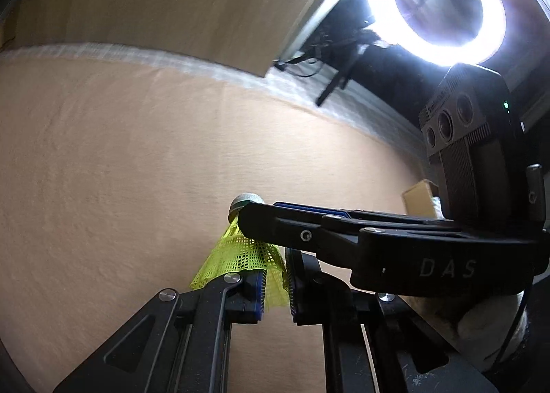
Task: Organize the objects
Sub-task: 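Close the right tool on the shuttlecock and lift it, then carry the shuttlecock over the box and open the right tool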
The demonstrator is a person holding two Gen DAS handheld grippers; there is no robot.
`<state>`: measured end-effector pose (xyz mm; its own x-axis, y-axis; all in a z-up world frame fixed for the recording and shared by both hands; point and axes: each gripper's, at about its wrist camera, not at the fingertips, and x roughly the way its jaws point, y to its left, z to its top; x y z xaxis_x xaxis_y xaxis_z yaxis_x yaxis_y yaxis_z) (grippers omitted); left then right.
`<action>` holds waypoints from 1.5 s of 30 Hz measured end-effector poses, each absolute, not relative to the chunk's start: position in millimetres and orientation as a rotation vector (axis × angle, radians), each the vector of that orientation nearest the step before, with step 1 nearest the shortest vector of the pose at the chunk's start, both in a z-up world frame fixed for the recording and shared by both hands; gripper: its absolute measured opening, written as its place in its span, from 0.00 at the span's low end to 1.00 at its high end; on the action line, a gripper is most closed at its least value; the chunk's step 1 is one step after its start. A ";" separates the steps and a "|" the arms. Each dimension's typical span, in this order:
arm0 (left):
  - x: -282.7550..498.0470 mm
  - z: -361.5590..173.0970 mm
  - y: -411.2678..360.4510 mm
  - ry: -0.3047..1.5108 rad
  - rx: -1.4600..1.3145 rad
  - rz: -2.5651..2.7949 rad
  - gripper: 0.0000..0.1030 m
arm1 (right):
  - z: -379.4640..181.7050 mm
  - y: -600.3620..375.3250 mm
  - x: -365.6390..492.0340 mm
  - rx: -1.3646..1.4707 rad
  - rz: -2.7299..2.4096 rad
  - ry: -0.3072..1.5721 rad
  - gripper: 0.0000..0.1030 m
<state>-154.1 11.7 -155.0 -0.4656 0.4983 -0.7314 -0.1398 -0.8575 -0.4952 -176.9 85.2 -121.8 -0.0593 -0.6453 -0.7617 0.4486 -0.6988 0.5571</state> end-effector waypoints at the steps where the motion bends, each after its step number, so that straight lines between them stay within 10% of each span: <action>1: -151.5 -150.4 18.0 -0.514 -1.339 2.341 0.11 | -115.7 95.1 -172.6 1.449 -1.866 -0.224 0.32; 37: -92.0 -96.0 393.5 -0.083 -1.161 1.835 0.10 | -51.8 465.6 -99.8 1.356 -2.534 -0.467 0.58; 45: -83.9 -101.6 399.9 -0.052 -1.205 1.775 0.33 | -53.0 486.2 -96.0 1.352 -2.556 -0.525 0.60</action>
